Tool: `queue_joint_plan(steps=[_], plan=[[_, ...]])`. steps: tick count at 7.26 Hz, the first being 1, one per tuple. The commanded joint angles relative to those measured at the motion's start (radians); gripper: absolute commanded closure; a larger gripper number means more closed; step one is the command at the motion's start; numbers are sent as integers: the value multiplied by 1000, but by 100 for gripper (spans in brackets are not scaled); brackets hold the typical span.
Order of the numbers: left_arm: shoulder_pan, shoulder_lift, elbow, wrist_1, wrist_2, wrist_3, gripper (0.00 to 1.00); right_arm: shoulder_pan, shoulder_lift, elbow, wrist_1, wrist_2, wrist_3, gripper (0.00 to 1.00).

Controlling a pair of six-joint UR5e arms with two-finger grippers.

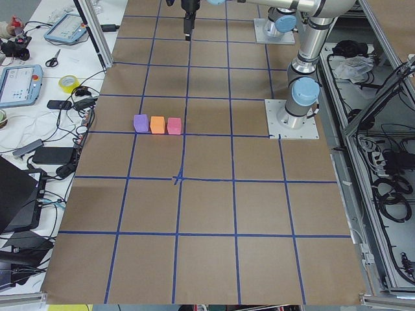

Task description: Arrange blocks in a line

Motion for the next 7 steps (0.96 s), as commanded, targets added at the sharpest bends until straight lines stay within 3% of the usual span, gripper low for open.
queue_joint_plan(steps=[1, 2, 7], plan=[[51, 19, -4, 1, -16, -3, 1, 0, 0, 0, 2, 2, 1, 0], [55, 28, -4, -1, -48, -6, 1, 0, 0, 2, 0, 2, 0, 0], [68, 80, -52, 1, -36, -1, 1, 0, 0, 0, 0, 2, 0, 0]])
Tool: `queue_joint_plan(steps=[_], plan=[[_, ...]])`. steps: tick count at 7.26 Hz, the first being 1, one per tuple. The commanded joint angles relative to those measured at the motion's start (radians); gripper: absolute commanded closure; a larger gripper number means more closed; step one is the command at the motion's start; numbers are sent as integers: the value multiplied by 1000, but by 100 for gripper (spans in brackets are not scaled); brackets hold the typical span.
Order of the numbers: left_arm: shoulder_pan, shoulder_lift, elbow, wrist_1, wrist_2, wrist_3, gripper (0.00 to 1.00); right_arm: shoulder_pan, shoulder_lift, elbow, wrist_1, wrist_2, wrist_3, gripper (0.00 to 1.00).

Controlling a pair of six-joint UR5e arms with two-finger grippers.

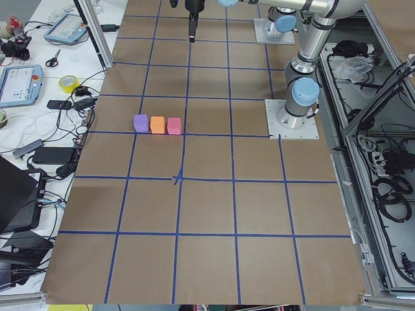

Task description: Arrange blocks in a line

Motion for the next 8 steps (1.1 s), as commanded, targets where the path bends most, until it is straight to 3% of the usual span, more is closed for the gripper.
queue_joint_plan(steps=[1, 8], plan=[[1, 13, -4, 0, 2, 0, 1, 0, 0, 0, 0, 0, 0, 0], [4, 16, -17, 6, 2, 0, 1, 0, 0, 0, 0, -1, 0, 0]])
